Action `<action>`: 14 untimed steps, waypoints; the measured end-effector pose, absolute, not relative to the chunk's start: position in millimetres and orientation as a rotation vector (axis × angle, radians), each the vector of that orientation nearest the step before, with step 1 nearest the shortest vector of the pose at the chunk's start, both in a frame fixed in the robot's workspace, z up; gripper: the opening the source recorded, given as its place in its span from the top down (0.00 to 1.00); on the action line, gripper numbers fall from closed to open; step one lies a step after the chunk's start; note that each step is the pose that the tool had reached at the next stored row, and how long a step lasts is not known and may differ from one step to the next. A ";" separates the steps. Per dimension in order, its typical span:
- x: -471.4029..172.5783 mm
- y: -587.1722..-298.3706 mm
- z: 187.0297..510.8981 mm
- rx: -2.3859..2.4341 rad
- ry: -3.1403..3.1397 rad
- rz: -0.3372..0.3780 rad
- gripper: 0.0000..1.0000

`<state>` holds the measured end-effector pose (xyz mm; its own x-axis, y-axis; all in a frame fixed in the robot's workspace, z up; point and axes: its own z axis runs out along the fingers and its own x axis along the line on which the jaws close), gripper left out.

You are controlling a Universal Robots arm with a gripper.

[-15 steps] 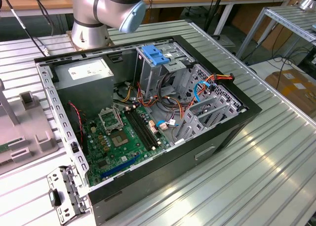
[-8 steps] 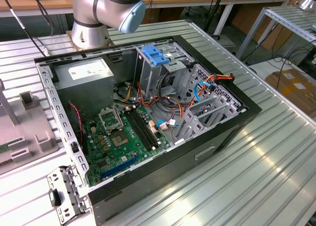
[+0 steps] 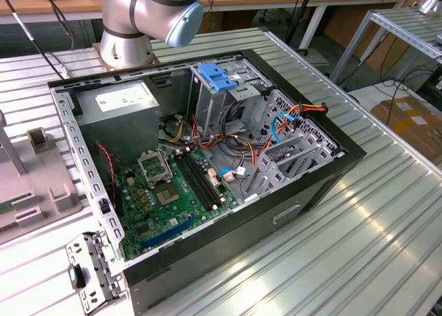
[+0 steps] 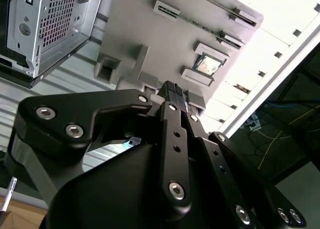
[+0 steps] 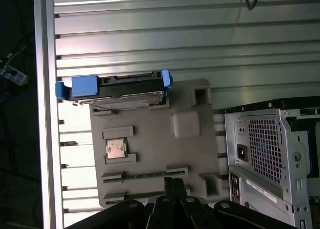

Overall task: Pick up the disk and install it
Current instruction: 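Reach for the disk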

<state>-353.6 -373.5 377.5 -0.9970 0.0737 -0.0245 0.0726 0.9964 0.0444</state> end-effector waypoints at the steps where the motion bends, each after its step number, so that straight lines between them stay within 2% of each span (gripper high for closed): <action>1: -355.4 -373.0 377.3 0.114 3.113 0.068 0.89; 14: -370.5 -366.1 373.8 0.112 3.113 0.068 0.89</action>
<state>-370.5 -366.1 373.8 -0.9971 0.0721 -0.0245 0.0709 0.9965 0.0444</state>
